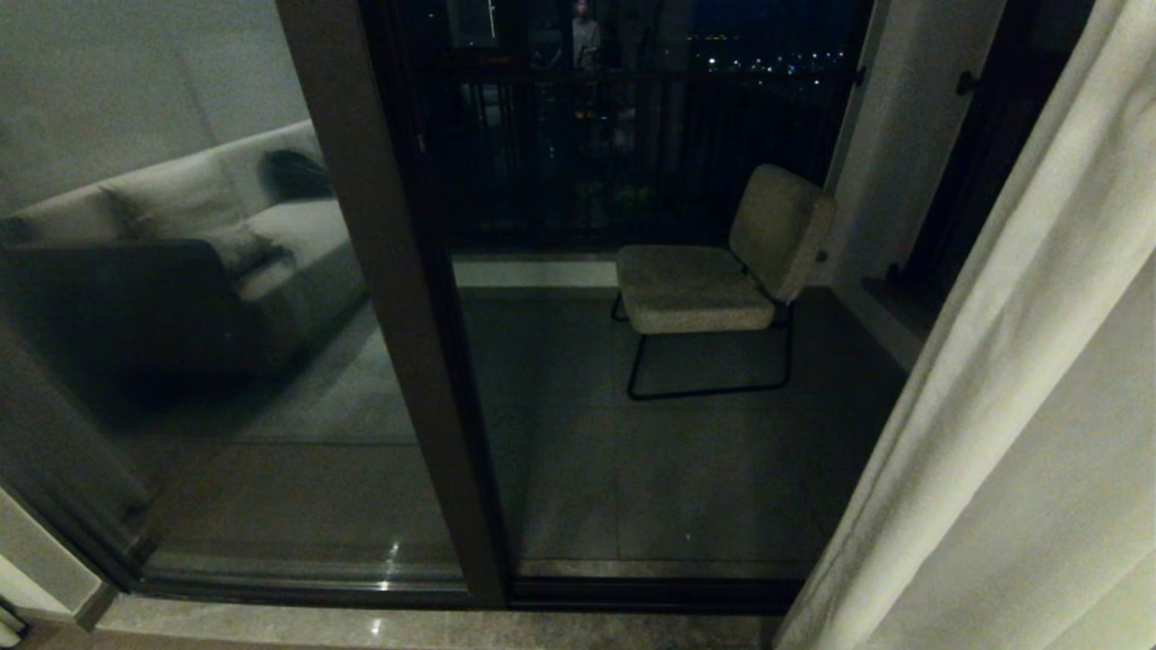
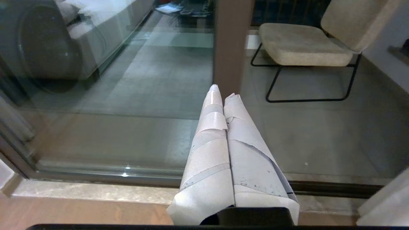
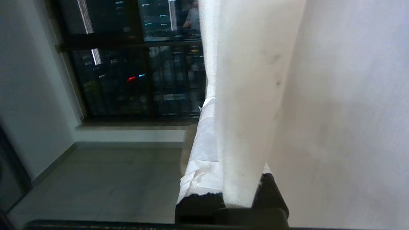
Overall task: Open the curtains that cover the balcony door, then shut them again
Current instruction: Close the inner curtains on both sides
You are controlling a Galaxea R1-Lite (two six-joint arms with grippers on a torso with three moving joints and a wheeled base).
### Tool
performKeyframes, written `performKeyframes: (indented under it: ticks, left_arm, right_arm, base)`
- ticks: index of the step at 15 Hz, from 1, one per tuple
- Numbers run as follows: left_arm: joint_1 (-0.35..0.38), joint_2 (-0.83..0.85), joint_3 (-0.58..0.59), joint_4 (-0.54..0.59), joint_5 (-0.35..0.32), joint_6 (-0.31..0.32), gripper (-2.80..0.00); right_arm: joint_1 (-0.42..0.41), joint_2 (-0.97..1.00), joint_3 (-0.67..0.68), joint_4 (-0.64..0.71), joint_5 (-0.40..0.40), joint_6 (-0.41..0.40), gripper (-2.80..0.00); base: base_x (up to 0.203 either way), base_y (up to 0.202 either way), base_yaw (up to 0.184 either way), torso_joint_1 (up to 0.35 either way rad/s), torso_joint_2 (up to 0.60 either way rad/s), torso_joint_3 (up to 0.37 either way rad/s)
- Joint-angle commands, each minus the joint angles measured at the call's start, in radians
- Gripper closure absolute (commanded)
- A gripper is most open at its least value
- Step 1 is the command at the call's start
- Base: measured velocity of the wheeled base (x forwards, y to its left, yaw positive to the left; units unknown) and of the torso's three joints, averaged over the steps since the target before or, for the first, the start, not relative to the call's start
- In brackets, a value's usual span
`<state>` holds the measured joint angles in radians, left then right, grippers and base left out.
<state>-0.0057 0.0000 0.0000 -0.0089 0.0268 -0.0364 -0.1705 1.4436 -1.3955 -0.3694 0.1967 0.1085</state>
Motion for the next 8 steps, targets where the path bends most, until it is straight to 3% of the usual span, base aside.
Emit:
performKeyframes:
  ticks: [1,8]
  left_arm:
    - [0.0,0.0,0.0,0.0,0.001,0.0,0.0]
    - [0.0,0.0,0.0,0.0,0.001,0.0,0.0]
  right_arm:
    - [0.002,0.001,0.0,-0.006,0.001,0.0,0.0]
    - [0.003,0.0,-0.003,-0.006,0.003,0.0,0.0]
  base:
    - [0.0,0.193,0.0,0.008,0.0,0.002]
    - [0.0,0.191,0.0,0.001,0.0,0.003]
